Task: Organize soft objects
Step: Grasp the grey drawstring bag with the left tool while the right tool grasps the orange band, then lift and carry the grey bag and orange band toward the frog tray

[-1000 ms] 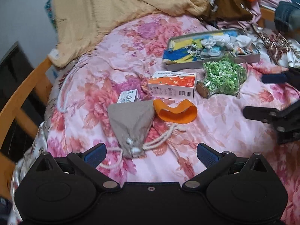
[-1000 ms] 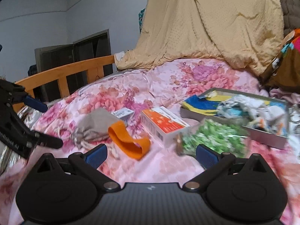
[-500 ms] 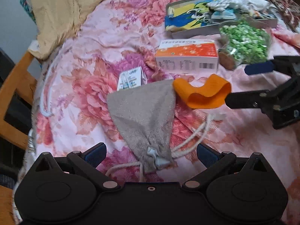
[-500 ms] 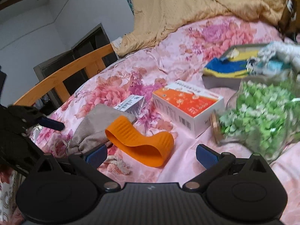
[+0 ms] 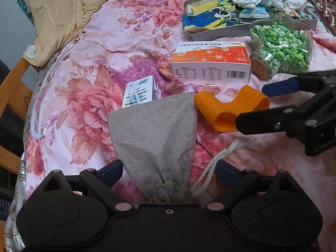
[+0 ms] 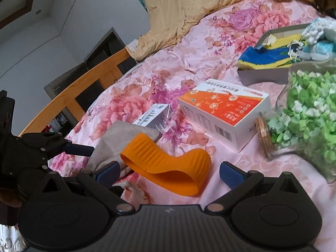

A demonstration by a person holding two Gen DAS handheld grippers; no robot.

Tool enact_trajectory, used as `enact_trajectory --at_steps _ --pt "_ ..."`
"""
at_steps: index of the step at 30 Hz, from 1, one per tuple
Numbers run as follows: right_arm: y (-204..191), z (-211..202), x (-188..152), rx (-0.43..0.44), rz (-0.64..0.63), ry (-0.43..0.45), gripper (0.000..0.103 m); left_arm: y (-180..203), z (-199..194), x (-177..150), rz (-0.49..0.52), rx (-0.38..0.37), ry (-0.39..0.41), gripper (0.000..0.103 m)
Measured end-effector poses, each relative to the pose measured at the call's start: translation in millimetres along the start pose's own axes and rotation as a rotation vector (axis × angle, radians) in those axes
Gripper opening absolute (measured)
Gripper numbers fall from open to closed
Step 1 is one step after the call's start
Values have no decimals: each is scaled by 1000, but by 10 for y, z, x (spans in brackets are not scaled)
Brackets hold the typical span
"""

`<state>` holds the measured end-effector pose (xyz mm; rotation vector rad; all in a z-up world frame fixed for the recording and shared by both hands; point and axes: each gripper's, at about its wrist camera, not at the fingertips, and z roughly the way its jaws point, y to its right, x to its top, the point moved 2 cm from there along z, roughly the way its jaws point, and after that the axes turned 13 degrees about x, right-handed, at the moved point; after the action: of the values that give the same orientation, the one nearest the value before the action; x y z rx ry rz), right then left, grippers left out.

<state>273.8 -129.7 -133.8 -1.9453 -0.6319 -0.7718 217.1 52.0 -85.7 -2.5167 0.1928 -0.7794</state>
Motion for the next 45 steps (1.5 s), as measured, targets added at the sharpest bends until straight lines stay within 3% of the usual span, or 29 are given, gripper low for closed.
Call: enact_trajectory --at_steps 8,18,26,45 --pt "-8 125 -32 -33 -25 -24 103 -149 150 -56 -115 -30 -32 77" --pt "-58 278 -77 -72 -81 -42 103 -221 152 -138 -201 -59 -6 62" --pt "-79 350 -116 -96 -124 -32 101 -223 171 -165 -215 -71 -1 59" --pt "-1 265 -119 -75 -97 26 78 -207 135 -126 -206 -77 -3 49"
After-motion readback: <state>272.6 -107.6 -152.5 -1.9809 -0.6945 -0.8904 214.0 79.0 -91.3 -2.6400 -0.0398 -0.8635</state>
